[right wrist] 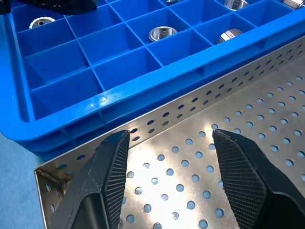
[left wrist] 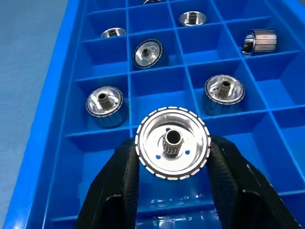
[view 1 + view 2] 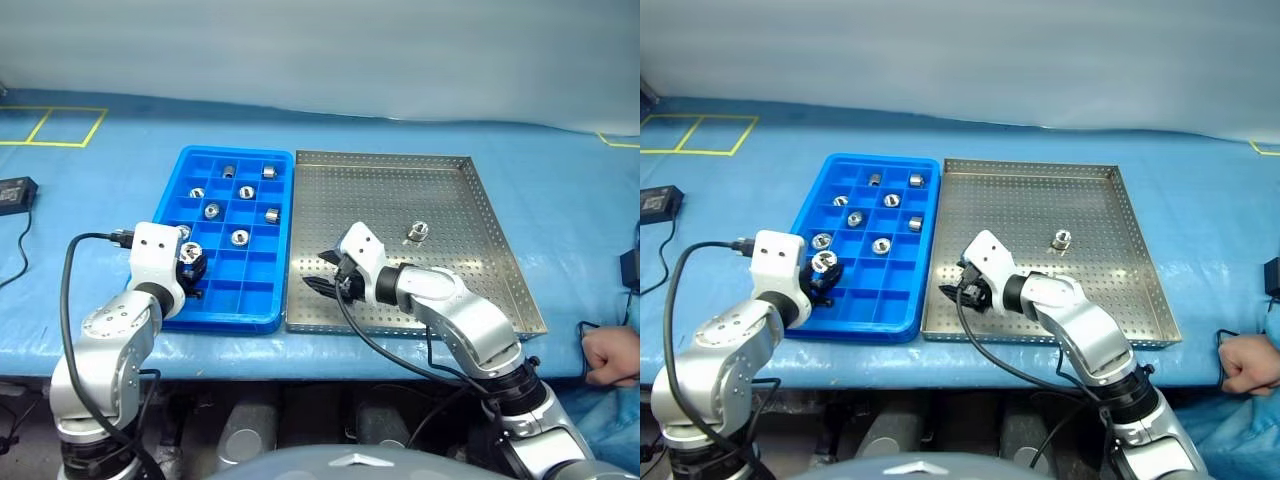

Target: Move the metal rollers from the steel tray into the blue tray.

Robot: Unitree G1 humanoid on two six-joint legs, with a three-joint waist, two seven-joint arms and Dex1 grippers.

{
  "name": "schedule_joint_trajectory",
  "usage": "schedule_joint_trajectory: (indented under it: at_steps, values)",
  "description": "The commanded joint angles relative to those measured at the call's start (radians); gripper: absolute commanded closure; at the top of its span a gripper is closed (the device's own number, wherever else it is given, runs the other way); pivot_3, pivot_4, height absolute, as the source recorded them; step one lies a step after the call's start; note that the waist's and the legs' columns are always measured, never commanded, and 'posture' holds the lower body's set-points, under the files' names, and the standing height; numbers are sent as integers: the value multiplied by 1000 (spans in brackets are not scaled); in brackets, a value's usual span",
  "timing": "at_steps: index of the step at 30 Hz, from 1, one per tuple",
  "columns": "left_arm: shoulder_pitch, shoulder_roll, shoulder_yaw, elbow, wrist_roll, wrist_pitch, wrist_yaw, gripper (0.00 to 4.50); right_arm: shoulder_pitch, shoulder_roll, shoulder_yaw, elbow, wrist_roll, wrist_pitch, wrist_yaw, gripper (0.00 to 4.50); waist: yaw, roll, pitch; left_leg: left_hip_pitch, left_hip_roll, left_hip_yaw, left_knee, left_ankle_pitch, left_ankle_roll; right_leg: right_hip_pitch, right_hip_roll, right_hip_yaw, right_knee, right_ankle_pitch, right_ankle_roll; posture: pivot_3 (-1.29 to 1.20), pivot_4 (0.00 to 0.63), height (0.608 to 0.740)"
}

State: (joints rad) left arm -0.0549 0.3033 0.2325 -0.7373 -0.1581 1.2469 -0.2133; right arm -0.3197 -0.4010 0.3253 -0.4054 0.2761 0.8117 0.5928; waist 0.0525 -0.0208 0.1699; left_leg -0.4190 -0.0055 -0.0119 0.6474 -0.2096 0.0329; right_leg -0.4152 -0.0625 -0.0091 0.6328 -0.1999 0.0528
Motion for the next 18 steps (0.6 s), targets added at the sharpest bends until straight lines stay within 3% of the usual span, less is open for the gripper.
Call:
schedule_joint_trajectory:
  at_steps: [1,3,9,12,18]
  values:
    - [-21,-13,-4,35,7,-33,28,2550,-11,-6,-4,-30,-3,-8,0,1546,2,0,0,0,0,0,0,0,0,1,0,0,0,0,0,147,150,740]
    - [-29,-17,-9,59,6,-47,36,2550,-8,-11,-2,-38,-7,-3,-5,1546,1,0,0,-2,0,-1,-1,0,0,1,1,-1,0,0,-1,135,150,740]
    - [-58,-65,-13,76,-31,-153,41,885,4,-19,-9,-64,-7,11,-25,1546,-4,0,0,-4,0,-1,0,0,-1,1,0,-1,-1,1,-2,109,150,740]
    - [-65,-134,23,49,-141,-251,-34,885,16,-9,-27,-69,-3,29,-54,1546,-5,0,0,-5,0,-2,0,0,0,1,0,-2,-2,1,-2,100,150,740]
    - [-44,-87,-127,53,-191,-346,-143,885,6,76,-148,-59,-8,103,-210,1546,-14,0,0,-8,0,-3,0,0,-1,-1,0,-3,-3,3,-6,61,150,740]
